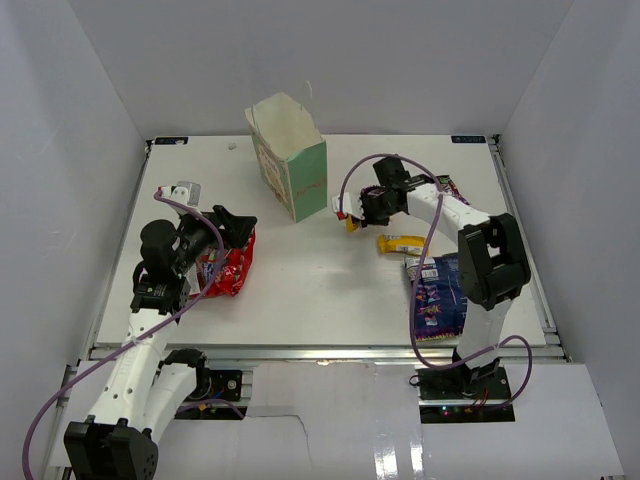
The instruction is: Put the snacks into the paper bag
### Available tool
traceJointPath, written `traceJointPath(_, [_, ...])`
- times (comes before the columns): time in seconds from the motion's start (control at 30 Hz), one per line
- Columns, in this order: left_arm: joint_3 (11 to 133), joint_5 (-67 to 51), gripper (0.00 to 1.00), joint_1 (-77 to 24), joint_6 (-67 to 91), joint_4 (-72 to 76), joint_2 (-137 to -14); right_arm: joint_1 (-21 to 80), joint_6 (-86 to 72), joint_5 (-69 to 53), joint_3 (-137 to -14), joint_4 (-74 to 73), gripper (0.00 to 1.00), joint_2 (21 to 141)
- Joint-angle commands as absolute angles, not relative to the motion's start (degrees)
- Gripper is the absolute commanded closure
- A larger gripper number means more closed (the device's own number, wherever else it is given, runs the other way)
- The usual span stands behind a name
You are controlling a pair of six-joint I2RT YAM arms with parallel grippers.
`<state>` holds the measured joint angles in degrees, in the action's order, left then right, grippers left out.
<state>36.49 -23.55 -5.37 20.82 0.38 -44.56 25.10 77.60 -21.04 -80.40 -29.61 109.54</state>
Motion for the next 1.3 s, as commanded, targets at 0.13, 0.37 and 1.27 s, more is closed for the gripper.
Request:
traceJointPath(0.13, [38.58,-23.29,0.02,-5.36,20.30,0.35,-44.21,25.57,52.42,-39.54,-89.38,-27.17,0.92,99.76])
traceJointPath(0.37, [38.67,-22.68,0.02,-5.45,19.86,-1.32,-44.47,29.08,21.74,-40.70,-102.64,-16.36,0.92,101.33])
traceJointPath(1.27, [36.83,-20.04,0.02,-5.36,16.79,-2.72,-45.53,39.99,11.42,4.75,-116.28,9.05,0.47,116.37])
